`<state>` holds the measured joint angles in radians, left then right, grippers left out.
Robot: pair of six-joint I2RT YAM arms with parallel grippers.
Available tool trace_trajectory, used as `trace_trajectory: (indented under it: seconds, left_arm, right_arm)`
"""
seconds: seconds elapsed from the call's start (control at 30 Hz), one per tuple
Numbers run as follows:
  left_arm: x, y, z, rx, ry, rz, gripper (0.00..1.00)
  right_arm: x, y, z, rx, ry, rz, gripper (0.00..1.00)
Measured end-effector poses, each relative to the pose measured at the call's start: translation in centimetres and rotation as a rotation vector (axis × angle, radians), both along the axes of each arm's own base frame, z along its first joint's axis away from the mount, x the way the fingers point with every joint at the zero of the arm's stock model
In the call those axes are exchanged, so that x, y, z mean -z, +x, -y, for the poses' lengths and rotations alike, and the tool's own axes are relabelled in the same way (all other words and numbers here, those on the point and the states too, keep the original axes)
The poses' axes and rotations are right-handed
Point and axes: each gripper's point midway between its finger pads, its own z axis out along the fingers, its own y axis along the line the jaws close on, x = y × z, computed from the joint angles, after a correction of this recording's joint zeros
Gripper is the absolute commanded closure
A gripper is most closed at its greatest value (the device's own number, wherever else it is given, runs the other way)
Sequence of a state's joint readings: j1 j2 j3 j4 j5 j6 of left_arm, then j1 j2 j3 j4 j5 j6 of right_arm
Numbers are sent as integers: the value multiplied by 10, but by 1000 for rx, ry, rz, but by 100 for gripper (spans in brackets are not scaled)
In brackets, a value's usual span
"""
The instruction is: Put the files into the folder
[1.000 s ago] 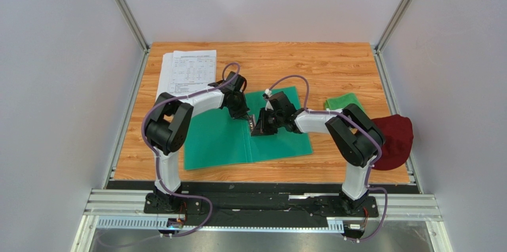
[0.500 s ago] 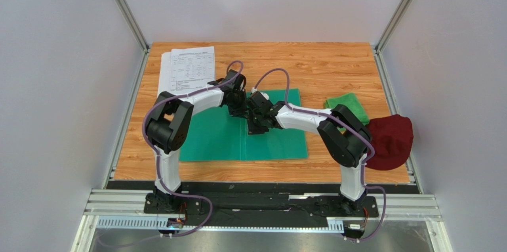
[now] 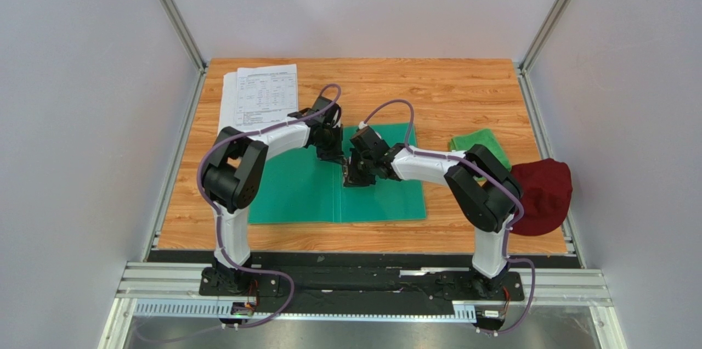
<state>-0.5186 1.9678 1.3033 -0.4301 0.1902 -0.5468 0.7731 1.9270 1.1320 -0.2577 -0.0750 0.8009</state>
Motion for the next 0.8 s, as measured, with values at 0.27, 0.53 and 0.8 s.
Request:
trace_trajectory:
  seconds: [0.27, 0.53, 0.8]
  left_arm:
    - [1, -1, 0, -18, -24, 12, 100]
    - [0, -4, 3, -65, -55, -3, 100]
    - [0, -5, 3, -80, -74, 13, 100]
  right_arm:
    - [-13, 3, -5, 6, 63, 17, 100]
    - [-17, 2, 4, -1, -39, 10, 100]
    - [-4, -1, 8, 16, -92, -2, 100]
